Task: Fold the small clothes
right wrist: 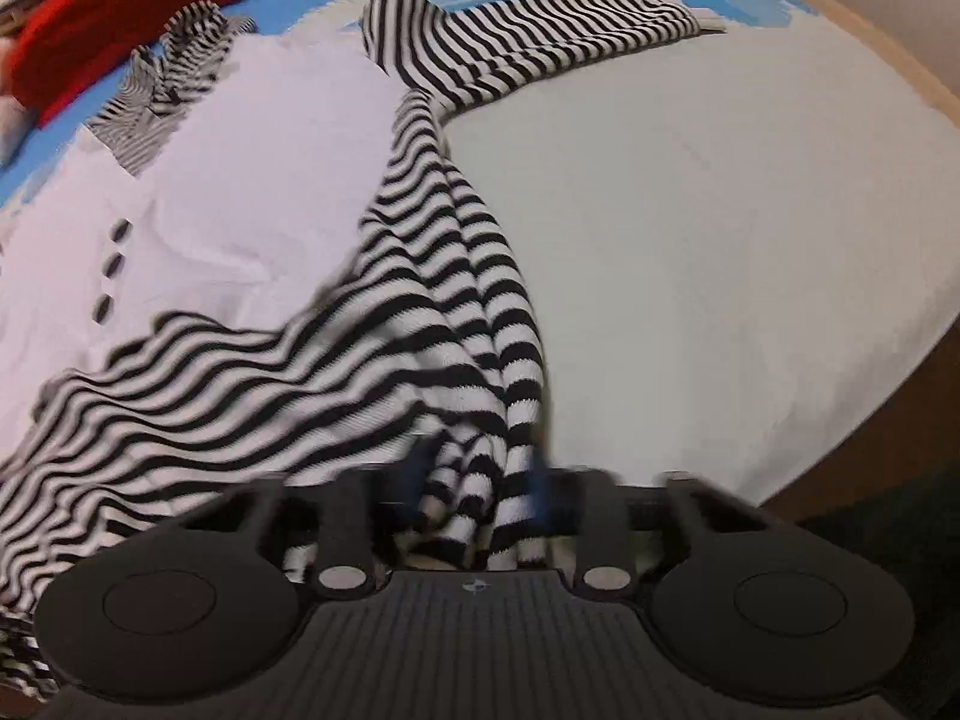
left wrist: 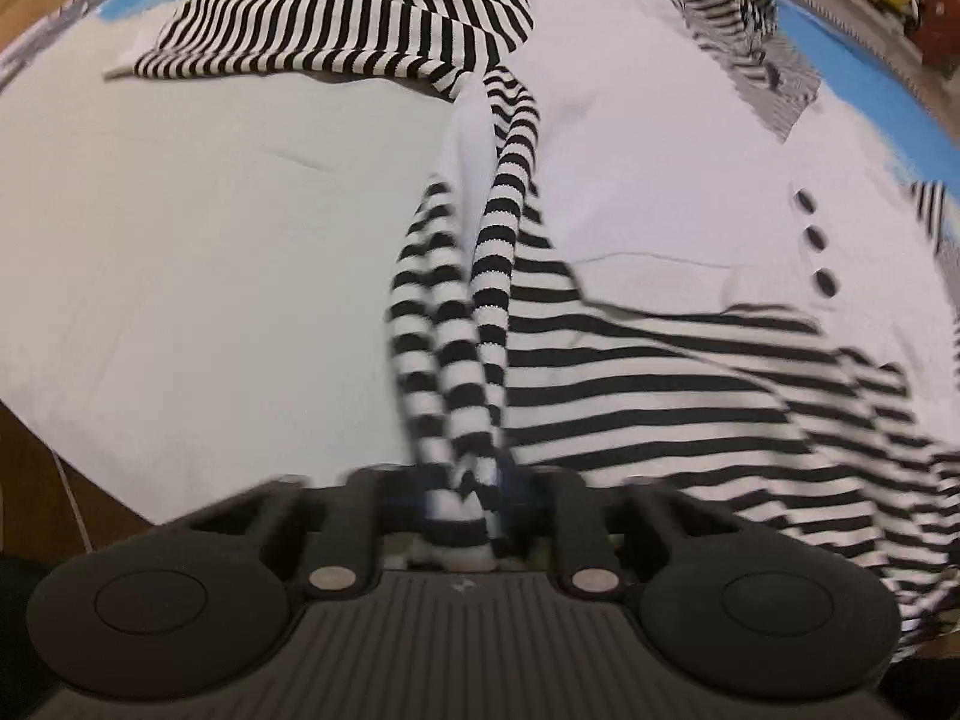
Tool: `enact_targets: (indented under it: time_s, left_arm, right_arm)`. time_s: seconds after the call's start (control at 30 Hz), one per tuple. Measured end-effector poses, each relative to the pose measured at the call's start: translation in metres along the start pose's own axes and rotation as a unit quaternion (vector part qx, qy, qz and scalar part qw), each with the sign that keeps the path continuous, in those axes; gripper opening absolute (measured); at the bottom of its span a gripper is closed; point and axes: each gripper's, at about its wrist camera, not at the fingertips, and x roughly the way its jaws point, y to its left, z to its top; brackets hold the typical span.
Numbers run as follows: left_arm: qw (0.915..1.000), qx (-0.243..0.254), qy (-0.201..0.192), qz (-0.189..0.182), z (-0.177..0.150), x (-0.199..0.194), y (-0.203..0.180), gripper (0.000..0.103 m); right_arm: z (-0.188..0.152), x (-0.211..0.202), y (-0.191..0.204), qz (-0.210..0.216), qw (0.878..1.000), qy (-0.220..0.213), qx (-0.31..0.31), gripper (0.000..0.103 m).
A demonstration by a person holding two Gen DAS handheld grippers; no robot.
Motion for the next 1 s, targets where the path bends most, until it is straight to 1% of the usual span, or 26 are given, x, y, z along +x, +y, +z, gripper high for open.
enact_targets:
  time_s: [0.1, 0.17, 0.23, 0.27, 0.3, 0.33, 0.37, 0.43, 0.47, 0.5, 0.53, 0.57, 0.6, 0.63, 0.67, 0.7, 0.73, 0.77, 0.8, 0.87, 0.97, 1.0]
  left_arm:
    - [0.9998, -0.010, -0.006, -0.018, -0.004, -0.017, -0.002, 0.011]
    - [0.9994, -0.018, 0.006, -0.030, -0.006, -0.018, 0.000, 0.011]
    - [0.9983, -0.043, 0.031, -0.021, -0.008, -0.011, 0.011, 0.012]
    - [0.9969, -0.064, 0.043, -0.016, -0.008, -0.009, 0.018, 0.014]
    - [0.9962, -0.073, 0.046, -0.012, -0.005, -0.008, 0.021, 0.020]
    - [0.9965, -0.072, 0.044, -0.006, -0.002, -0.010, 0.020, 0.024]
    - [0.9975, -0.063, 0.032, 0.000, 0.000, -0.016, 0.017, 0.027]
    - [0.9993, -0.034, -0.013, 0.011, 0.004, -0.034, 0.005, 0.031]
    - [0.9988, -0.012, -0.043, 0.020, 0.005, -0.044, -0.003, 0.036]
    - [0.9967, 0.015, -0.076, 0.026, 0.005, -0.055, -0.012, 0.041]
    - [0.9938, 0.038, -0.102, 0.023, 0.004, -0.065, -0.021, 0.042]
    - [0.9922, 0.051, -0.113, 0.014, 0.001, -0.069, -0.027, 0.042]
    - [0.9913, 0.063, -0.115, -0.005, 0.001, -0.071, -0.034, 0.042]
    - [0.9919, 0.066, -0.106, -0.022, 0.000, -0.068, -0.037, 0.042]
    - [0.9938, 0.060, -0.083, -0.043, 0.001, -0.062, -0.038, 0.042]
    - [0.9959, 0.047, -0.046, -0.063, 0.000, -0.051, -0.038, 0.042]
    - [0.9969, 0.032, 0.000, -0.072, -0.003, -0.036, -0.036, 0.043]
    - [0.9968, 0.025, 0.035, -0.068, -0.004, -0.024, -0.036, 0.043]
    - [0.9967, 0.023, 0.058, -0.052, -0.007, -0.015, -0.035, 0.042]
    - [0.9979, 0.039, 0.037, -0.037, -0.006, -0.023, -0.041, 0.044]
    - [0.9977, 0.061, -0.013, -0.026, -0.002, -0.042, -0.048, 0.063]
    - [0.9973, 0.064, -0.025, -0.025, -0.001, -0.047, -0.050, 0.063]
  right_arm:
    - [0.004, -0.012, -0.008, -0.007, 0.999, -0.035, 0.012, 0.011]
    - [0.005, -0.012, -0.010, -0.024, 0.999, -0.045, 0.006, 0.010]
    - [0.001, -0.005, -0.008, -0.035, 0.999, -0.030, -0.010, 0.011]
    - [-0.002, 0.001, -0.005, -0.034, 0.999, -0.013, -0.021, 0.011]
    - [-0.004, 0.007, 0.000, -0.030, 0.999, 0.005, -0.037, 0.014]
    - [-0.006, 0.008, 0.005, -0.032, 0.998, 0.009, -0.049, 0.015]
    - [-0.007, 0.005, 0.008, -0.037, 0.998, 0.005, -0.055, 0.021]
    - [-0.003, -0.007, 0.009, -0.036, 0.998, -0.018, -0.050, 0.036]
    - [-0.001, -0.014, 0.008, -0.031, 0.998, -0.034, -0.045, 0.040]
    - [0.001, -0.020, 0.006, -0.028, 0.998, -0.050, -0.040, 0.047]
    - [0.001, -0.025, 0.005, -0.027, 0.997, -0.063, -0.039, 0.048]
    - [0.001, -0.025, 0.006, -0.025, 0.997, -0.068, -0.041, 0.048]
    - [0.001, -0.021, 0.006, -0.022, 0.997, -0.060, -0.043, 0.049]
    - [0.000, -0.015, 0.004, -0.018, 0.998, -0.039, -0.042, 0.050]
    - [-0.001, -0.005, 0.003, -0.017, 0.999, -0.009, -0.040, 0.051]
    - [-0.005, 0.006, 0.001, -0.021, 0.999, 0.028, -0.039, 0.051]
    - [-0.009, 0.010, 0.001, -0.028, 0.998, 0.046, -0.038, 0.051]
    - [-0.010, 0.009, 0.000, -0.032, 0.998, 0.041, -0.036, 0.053]
    - [-0.008, 0.005, 0.001, -0.037, 0.998, 0.035, -0.041, 0.055]
    - [-0.005, -0.007, 0.004, -0.034, 0.998, 0.010, -0.051, 0.055]
    - [-0.001, -0.028, 0.004, -0.031, 0.997, -0.041, -0.053, 0.056]
    - [0.001, -0.032, 0.005, -0.031, 0.996, -0.056, -0.055, 0.056]
